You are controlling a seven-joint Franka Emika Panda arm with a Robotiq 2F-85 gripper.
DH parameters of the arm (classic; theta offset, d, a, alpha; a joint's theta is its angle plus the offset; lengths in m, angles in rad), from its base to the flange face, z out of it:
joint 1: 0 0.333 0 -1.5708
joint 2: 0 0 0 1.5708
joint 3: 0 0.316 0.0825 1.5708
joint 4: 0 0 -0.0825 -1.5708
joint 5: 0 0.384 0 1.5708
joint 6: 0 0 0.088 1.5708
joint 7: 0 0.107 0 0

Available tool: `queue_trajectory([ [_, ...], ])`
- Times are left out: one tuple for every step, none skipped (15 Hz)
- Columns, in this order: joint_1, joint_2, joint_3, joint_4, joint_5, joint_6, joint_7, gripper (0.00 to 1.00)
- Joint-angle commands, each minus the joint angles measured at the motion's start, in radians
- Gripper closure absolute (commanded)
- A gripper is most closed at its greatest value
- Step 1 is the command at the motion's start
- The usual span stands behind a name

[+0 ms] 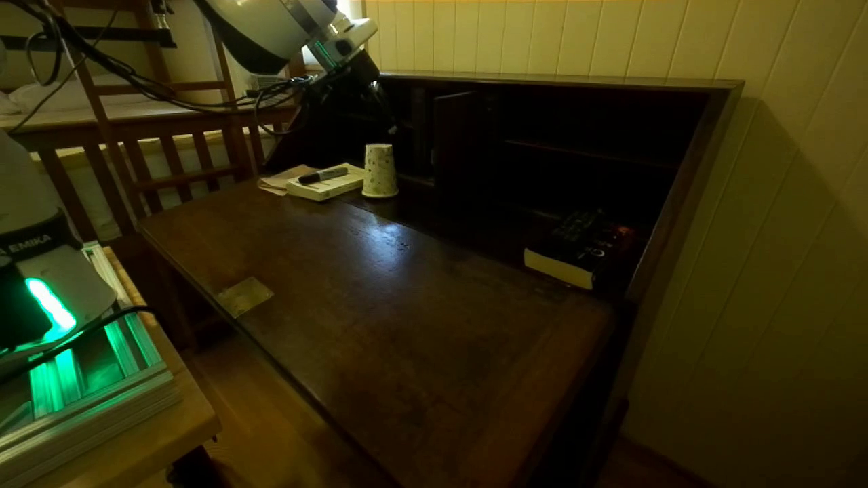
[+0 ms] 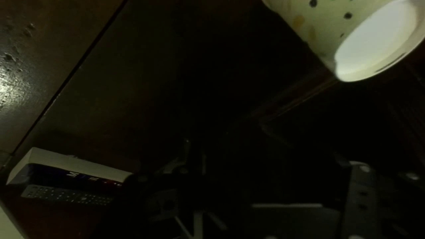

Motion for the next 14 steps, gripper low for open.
queue_trajectory([
  [-0.010,0.000,-0.010,-0.003,0.015,0.029,0.012,0.00],
  [-0.009,0.007,-0.014,0.004,0.009,0.031,0.026,0.00],
  [-0.009,0.017,-0.016,0.010,0.009,0.044,0.035,0.00],
  [-0.009,0.025,-0.019,0.018,0.003,0.052,0.051,0.00],
  [-0.008,0.033,-0.021,0.022,0.004,0.060,0.061,0.00],
  [-0.007,0.047,-0.023,0.030,0.007,0.076,0.071,0.00],
  [-0.007,0.059,-0.025,0.038,0.006,0.089,0.085,0.00],
  [-0.005,0.071,-0.025,0.045,0.007,0.097,0.091,0.00],
  [-0.003,0.085,-0.026,0.055,0.002,0.103,0.104,0.00],
  [-0.002,0.097,-0.024,0.063,0.006,0.106,0.106,0.00],
  [-0.001,0.116,-0.023,0.075,0.005,0.112,0.113,0.00],
  [0.000,0.133,-0.020,0.083,0.015,0.120,0.110,0.00],
  [0.001,0.150,-0.016,0.092,0.024,0.122,0.102,0.00],
  [0.001,0.167,-0.012,0.100,0.030,0.130,0.096,0.00],
])
